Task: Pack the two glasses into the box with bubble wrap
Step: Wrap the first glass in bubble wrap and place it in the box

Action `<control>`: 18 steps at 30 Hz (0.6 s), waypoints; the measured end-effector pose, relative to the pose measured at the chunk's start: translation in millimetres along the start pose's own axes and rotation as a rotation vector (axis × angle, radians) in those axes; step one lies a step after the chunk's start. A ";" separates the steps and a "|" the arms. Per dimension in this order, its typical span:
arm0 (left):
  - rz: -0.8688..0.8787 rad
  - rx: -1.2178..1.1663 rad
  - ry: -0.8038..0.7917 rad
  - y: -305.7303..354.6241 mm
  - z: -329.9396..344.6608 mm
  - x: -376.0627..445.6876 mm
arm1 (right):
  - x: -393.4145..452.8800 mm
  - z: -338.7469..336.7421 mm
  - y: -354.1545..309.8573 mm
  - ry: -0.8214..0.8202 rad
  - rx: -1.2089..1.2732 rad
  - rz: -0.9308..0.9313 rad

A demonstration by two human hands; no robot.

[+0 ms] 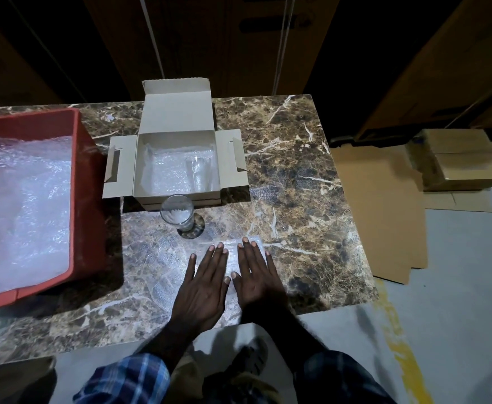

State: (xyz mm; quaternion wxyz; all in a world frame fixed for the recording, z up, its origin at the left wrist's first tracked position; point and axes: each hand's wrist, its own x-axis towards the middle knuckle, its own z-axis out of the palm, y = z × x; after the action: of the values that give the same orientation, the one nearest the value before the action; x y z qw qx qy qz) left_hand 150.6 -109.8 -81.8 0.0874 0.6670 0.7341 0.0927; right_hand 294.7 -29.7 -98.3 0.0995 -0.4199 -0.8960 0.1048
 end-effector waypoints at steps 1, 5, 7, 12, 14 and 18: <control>-0.003 0.007 -0.008 -2.2 -1.4 -0.4 | -0.3 -1.3 2.6 -0.004 -0.008 0.017; -0.030 0.048 -0.061 -6.6 -4.3 -1.5 | -2.5 -5.9 18.3 0.032 -0.053 0.065; -0.058 0.033 -0.059 -3.3 -7.0 -0.1 | -0.4 -9.4 19.7 0.036 -0.068 0.062; 0.000 0.057 -0.069 0.9 -8.2 1.8 | 2.5 -8.7 13.2 -0.006 -0.064 -0.112; -0.002 0.068 -0.084 -4.0 -6.6 0.1 | -1.0 -7.9 18.7 -0.005 -0.077 -0.113; -0.009 0.077 -0.104 -9.7 -7.1 -1.2 | -4.5 -14.0 33.3 0.040 -0.103 -0.033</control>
State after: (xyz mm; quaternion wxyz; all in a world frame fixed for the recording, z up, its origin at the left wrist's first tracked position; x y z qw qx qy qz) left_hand 139.6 -112.1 -77.4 0.1002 0.6706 0.7345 0.0293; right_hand 325.7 -10.9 -94.3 0.0976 -0.4116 -0.9048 0.0486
